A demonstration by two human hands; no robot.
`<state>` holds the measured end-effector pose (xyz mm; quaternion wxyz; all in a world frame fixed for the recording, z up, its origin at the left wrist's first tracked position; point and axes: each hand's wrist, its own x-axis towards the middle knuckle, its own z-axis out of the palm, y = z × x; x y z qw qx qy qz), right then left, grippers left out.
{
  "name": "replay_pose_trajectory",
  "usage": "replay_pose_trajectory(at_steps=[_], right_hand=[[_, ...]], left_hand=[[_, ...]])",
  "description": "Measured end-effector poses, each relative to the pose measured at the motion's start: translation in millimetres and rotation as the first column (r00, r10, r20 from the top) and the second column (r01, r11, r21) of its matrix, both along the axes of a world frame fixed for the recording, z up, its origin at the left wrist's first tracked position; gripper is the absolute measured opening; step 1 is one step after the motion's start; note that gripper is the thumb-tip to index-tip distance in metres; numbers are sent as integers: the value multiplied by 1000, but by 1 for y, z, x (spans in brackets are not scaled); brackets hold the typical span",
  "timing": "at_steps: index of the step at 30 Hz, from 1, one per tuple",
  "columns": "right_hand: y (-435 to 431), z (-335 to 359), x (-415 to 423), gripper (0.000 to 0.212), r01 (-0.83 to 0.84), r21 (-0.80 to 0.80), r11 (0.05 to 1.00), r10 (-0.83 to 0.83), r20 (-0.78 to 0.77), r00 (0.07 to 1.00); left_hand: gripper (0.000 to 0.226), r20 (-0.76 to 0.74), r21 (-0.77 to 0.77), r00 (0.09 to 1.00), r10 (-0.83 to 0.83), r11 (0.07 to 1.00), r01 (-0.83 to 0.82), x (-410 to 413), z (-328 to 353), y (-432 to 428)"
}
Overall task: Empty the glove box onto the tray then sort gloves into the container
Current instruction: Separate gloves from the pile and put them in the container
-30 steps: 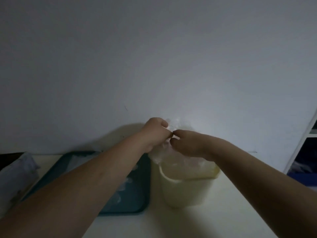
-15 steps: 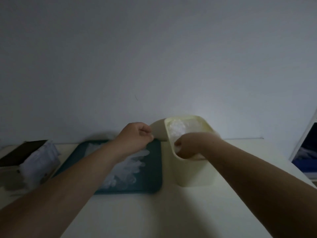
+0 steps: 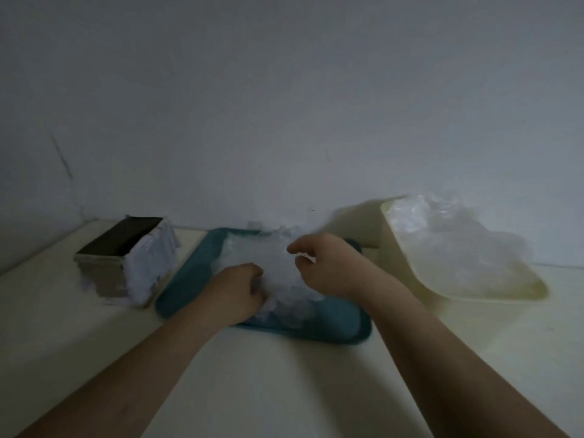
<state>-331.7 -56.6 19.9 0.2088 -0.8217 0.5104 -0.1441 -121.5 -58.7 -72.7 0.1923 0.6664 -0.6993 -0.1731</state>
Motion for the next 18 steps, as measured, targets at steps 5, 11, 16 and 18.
replay_pose_trajectory(at_steps=[5,11,16,18], right_hand=[[-23,-48,19,54,53,102,993,-56,29,998],[-20,-35,17,100,-81,83,993,81,2,997],[-20,-37,28,44,-68,-128,989,96,228,969],[-25,-46,25,7,-5,-120,993,49,368,929]], left_hand=[[14,-48,-163,999,-15,987,7,6,-9,-3],[8,-166,-194,986,-22,981,-10,10,11,-13],[7,-362,-224,913,-190,968,112,2,46,-4],[8,-523,-242,826,-211,966,94,5,59,1]])
